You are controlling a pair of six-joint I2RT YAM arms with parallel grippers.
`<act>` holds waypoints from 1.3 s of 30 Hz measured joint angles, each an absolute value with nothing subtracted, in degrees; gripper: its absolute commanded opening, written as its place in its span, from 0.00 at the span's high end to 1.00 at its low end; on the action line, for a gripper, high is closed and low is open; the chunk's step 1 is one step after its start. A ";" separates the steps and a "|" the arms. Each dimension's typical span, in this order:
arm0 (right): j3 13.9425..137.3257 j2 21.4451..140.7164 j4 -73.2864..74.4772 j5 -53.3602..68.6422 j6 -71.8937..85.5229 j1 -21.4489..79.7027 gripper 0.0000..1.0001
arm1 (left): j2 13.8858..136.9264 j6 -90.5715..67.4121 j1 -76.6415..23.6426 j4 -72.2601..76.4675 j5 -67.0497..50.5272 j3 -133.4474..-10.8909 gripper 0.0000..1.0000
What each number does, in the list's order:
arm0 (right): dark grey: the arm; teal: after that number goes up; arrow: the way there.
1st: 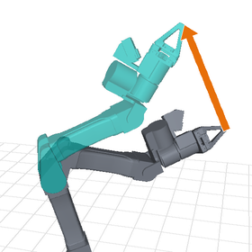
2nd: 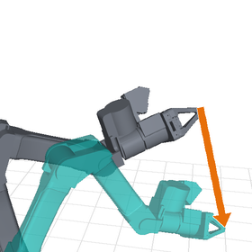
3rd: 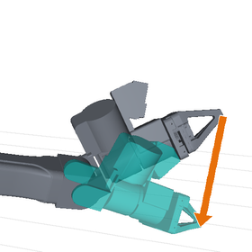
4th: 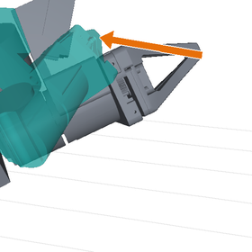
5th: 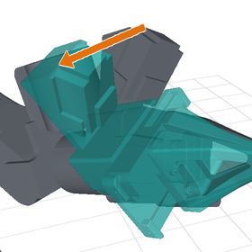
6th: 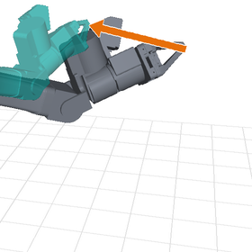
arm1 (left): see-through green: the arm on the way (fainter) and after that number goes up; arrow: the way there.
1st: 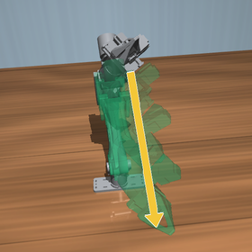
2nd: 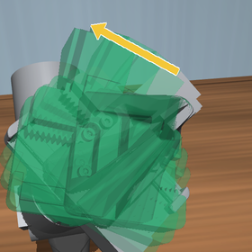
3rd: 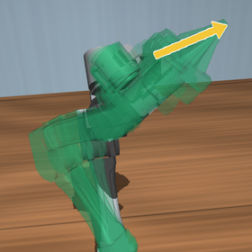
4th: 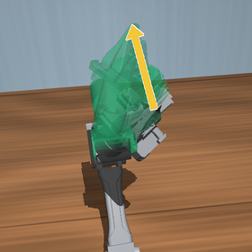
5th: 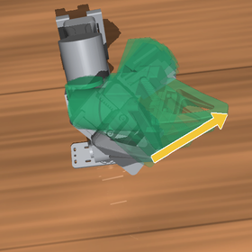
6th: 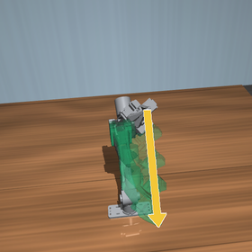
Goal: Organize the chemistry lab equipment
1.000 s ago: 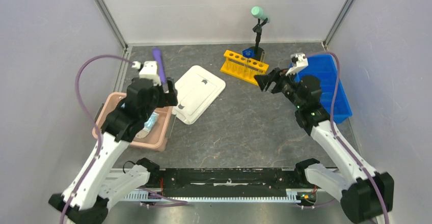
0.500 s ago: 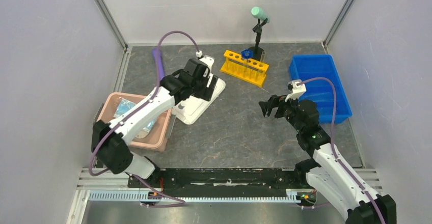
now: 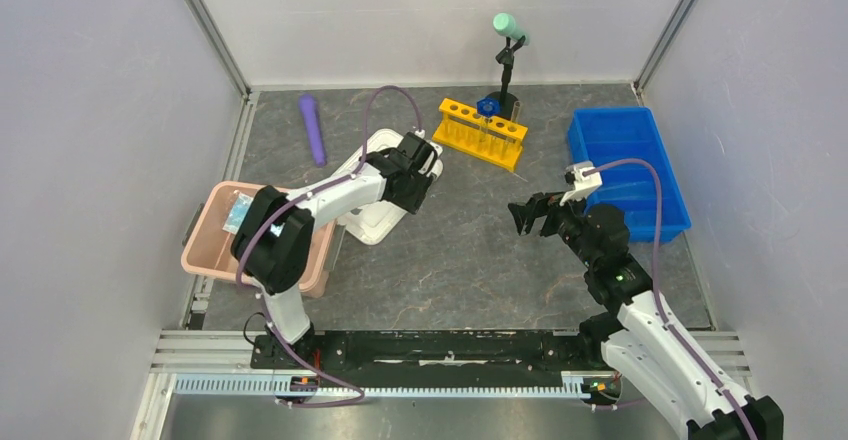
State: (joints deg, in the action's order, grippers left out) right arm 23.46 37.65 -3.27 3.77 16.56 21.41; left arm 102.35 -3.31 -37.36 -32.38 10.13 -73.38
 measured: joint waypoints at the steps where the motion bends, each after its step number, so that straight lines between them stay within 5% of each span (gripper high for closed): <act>1: 23.42 37.52 -3.27 3.77 16.51 21.52 0.02 | 102.94 -3.29 -37.36 -32.25 10.13 -73.32 0.50; 18: 22.57 36.80 -2.48 2.68 15.55 22.48 0.02 | 109.25 -2.52 -37.36 -29.80 9.80 -73.12 0.69; 32: 22.57 36.51 -2.48 2.68 15.57 22.79 0.02 | 109.95 -2.52 -38.52 -30.37 9.85 -73.12 0.97; 39: 22.48 37.08 -2.90 2.87 15.77 22.79 0.02 | 108.79 -2.66 -40.60 -31.59 8.16 -72.36 0.98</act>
